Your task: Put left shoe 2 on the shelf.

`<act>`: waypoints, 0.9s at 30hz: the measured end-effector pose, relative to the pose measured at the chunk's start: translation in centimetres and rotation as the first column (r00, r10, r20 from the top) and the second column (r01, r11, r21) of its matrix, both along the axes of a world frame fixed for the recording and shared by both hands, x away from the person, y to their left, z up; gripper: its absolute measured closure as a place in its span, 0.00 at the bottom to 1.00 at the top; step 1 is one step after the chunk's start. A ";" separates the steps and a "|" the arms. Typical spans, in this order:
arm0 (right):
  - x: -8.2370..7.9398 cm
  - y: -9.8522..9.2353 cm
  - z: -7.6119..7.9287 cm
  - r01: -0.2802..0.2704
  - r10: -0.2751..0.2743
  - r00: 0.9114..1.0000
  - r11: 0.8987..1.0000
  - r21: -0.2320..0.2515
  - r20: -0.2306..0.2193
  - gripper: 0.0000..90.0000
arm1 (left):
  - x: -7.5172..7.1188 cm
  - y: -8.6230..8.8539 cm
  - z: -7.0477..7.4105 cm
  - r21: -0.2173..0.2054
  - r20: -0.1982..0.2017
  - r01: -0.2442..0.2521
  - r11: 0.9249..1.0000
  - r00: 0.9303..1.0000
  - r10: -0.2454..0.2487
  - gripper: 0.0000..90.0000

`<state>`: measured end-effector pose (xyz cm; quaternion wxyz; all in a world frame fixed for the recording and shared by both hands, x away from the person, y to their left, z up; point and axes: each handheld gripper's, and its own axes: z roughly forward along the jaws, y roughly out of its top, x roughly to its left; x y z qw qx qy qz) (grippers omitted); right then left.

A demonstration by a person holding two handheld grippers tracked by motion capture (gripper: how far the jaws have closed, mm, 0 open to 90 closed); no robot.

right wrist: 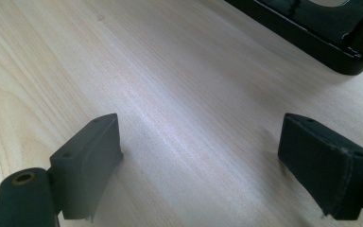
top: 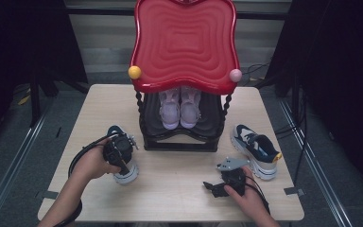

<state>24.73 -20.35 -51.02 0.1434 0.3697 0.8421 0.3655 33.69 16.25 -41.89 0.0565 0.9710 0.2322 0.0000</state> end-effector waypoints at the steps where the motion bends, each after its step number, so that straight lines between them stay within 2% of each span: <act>1: 0.0 0.0 0.0 0.000 0.000 1.000 1.000 0.000 0.000 0.15 | 0.1 0.0 0.0 -0.007 -0.002 -0.005 1.000 1.000 0.005 0.62; 2: 0.0 0.0 0.0 0.002 -0.002 1.000 1.000 0.003 -0.001 0.15 | 0.3 0.0 0.1 0.017 -0.018 0.012 1.000 1.000 -0.012 0.63; 4: 0.0 0.0 0.0 0.002 -0.002 1.000 1.000 0.002 -0.001 0.15 | 0.2 -0.1 -0.1 -0.003 -0.018 -0.029 1.000 0.999 0.029 0.63; 8: 0.0 0.0 0.0 0.002 -0.002 1.000 1.000 0.003 -0.001 0.15 | 0.4 -0.2 0.0 0.010 -0.033 -0.048 0.999 0.998 0.049 0.63; 14: 0.0 0.0 0.0 0.001 -0.001 1.000 1.000 0.000 -0.001 0.15 | 0.6 -0.3 -0.4 0.022 -0.051 -0.032 0.999 0.998 0.034 0.59; 15: 0.0 0.0 0.0 0.000 0.000 1.000 1.000 0.002 -0.001 0.15 | 0.5 -0.4 -0.5 0.012 -0.058 -0.035 0.999 0.998 0.036 0.61; 16: 0.0 0.0 0.0 0.000 0.000 1.000 1.000 0.000 -0.001 0.15 | 0.6 -0.4 -0.4 0.028 -0.057 -0.008 1.000 0.998 0.009 0.62; 17: 0.0 0.0 0.0 -0.004 0.004 1.000 1.000 -0.002 0.001 0.15 | 0.5 -0.5 -0.5 0.013 -0.058 -0.021 1.000 0.998 0.022 0.63; 18: 0.0 0.0 0.0 -0.002 0.002 1.000 1.000 -0.003 0.000 0.15 | 0.4 -0.6 -0.6 0.013 -0.058 -0.015 1.000 0.998 0.016 0.65; 20: 0.0 0.0 0.0 -0.002 0.002 1.000 1.000 -0.003 0.000 0.15 | 0.5 -0.7 -0.5 0.034 -0.060 0.011 0.999 0.998 -0.009 0.66; 21: 0.0 0.0 0.0 -0.002 0.002 1.000 1.000 -0.002 0.000 0.15 | 0.4 -0.8 -0.5 0.022 -0.059 -0.003 1.000 0.998 0.005 0.66; 24: 0.0 0.0 0.0 -0.003 0.003 1.000 1.000 -0.004 0.001 0.15 | 0.4 -0.8 -0.5 0.025 -0.068 0.024 0.999 0.997 -0.022 0.69; 27: 0.0 0.0 0.0 -0.005 0.005 1.000 1.000 -0.001 0.001 0.15 | 0.3 -0.8 -0.5 0.005 -0.084 0.018 1.000 0.996 -0.017 0.75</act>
